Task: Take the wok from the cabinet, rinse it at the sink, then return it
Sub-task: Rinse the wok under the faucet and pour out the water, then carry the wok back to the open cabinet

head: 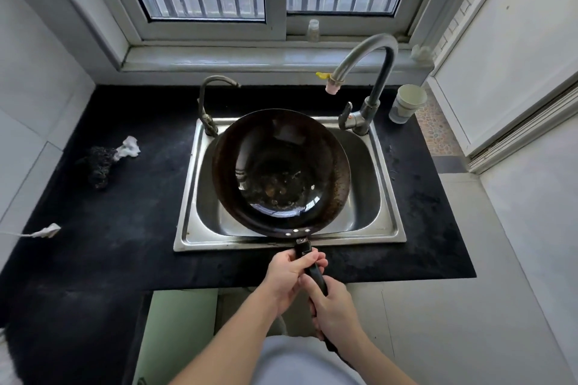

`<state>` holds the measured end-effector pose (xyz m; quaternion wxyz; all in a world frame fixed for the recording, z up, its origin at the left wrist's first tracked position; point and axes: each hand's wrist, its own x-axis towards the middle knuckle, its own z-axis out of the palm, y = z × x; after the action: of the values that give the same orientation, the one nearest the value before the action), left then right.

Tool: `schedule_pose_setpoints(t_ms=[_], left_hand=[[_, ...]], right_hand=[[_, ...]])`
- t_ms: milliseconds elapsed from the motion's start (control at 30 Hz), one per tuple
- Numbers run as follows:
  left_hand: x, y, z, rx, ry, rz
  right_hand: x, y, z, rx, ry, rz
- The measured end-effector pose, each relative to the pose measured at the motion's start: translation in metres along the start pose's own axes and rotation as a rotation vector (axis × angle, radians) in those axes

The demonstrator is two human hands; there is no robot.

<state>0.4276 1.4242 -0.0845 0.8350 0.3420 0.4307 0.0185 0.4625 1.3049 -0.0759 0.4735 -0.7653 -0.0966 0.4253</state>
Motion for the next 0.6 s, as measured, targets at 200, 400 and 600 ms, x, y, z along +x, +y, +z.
schedule_pose_setpoints(t_ms=[200, 400, 600], left_hand=[[-0.008, -0.001, 0.015, -0.028, 0.036, 0.053], [-0.011, -0.009, 0.038, -0.078, 0.137, 0.117], [-0.022, -0.030, 0.082, -0.253, 0.272, 0.208]], right_hand=[[0.001, -0.003, -0.011, 0.001, -0.004, -0.017], [0.007, -0.009, -0.036, -0.024, -0.104, -0.042], [0.001, -0.011, -0.084, -0.155, -0.230, -0.116]])
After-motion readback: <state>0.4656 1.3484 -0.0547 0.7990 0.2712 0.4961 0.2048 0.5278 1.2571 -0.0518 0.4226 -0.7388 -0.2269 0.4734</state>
